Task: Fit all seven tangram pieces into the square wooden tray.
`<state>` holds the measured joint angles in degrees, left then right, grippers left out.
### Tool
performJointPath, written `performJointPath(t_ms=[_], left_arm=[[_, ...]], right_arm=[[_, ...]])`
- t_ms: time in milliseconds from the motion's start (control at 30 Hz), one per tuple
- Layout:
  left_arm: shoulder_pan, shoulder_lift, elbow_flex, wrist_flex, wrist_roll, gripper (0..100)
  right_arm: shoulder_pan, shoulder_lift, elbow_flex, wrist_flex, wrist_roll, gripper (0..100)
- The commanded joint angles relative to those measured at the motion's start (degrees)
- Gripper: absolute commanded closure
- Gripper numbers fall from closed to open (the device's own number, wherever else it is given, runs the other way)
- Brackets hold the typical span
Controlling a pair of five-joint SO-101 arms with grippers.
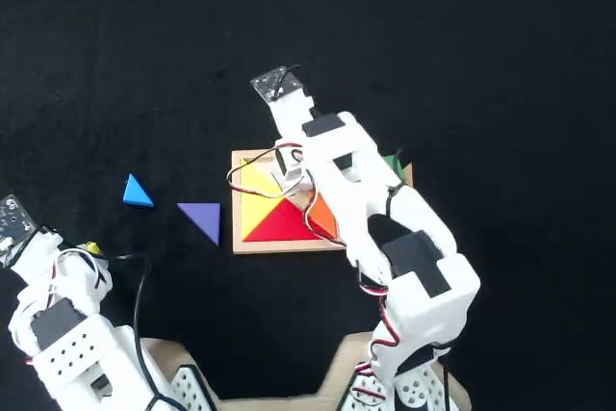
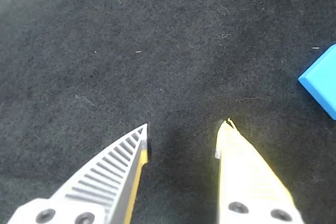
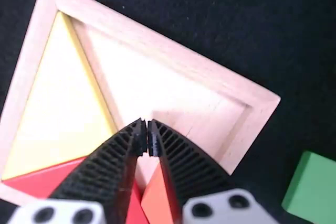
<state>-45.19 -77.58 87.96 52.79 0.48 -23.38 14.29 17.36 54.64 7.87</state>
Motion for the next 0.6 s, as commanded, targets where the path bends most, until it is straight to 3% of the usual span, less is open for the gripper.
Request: performJointPath(t_ms=[0, 333, 567], left_arm=[[0.84, -0.53, -0.22, -0.88, -0.44, 78], [0.84, -0.53, -0.22, -0.88, -0.44, 78], [0.84, -0.53, -0.22, -0.88, -0.26, 78]], right_arm=[[0.88, -2.77, 0.13, -0.53, 0.44, 98.7], [1.93, -3.03, -0.13, 3.96, 0.53, 98.7], [1.58, -12.0, 3.56, 3.87, 0.18, 98.8]])
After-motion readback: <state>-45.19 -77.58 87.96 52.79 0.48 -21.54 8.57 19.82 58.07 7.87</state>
